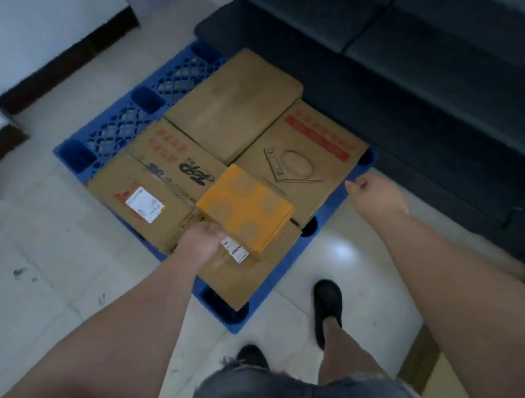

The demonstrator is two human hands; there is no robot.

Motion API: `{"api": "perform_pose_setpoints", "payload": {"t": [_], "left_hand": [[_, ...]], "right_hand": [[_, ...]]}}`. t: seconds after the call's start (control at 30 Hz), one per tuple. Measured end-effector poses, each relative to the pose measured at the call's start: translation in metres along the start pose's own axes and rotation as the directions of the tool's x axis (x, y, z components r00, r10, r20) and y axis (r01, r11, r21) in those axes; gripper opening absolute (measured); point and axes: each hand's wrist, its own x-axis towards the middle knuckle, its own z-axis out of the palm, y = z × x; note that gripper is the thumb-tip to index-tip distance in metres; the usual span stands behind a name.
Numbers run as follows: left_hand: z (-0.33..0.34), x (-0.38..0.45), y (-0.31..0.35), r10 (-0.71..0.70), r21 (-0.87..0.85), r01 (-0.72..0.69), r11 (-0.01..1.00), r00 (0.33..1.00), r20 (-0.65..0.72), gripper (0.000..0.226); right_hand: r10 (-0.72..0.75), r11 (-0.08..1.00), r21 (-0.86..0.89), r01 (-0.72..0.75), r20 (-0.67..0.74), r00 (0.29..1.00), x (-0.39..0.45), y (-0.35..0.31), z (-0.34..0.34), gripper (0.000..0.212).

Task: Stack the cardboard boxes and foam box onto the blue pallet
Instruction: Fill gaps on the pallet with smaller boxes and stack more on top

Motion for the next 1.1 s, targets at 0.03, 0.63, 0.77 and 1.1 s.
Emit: {"api": "perform_pose_setpoints", "payload": {"t": [0.03, 0.63, 0.77, 1.1], "left_hand": [[0.004, -0.008, 0.012, 0.018, 0.021, -0.019, 1.0, 1.0, 0.021, 0.032], [0.255, -0.116, 0.302, 0.517, 0.324, -0.622, 0.713, 0.778, 0.356, 0.04], [0.318, -0.113, 0.338, 0.488, 0.373, -0.635, 0.677, 0.766, 0.419, 0.038], [0.485, -0.063, 0.419, 0.333, 0.542, -0.654, 0.527, 0.746, 0.577, 0.041]], "right_hand": [[0.04, 0.998, 0.059, -0.038, -0.031, 0.999, -0.014, 0.012, -0.009, 0.035], [0.639, 0.623, 0.572, -0.534, 0.022, 0.769, -0.081, 0.333, -0.117, 0.046], [0.704, 0.528, 0.593, -0.608, 0.096, 0.704, -0.075, 0.395, -0.127, 0.047], [0.802, 0.216, 0.657, -0.722, 0.303, 0.515, -0.022, 0.523, -0.112, 0.052]]}}
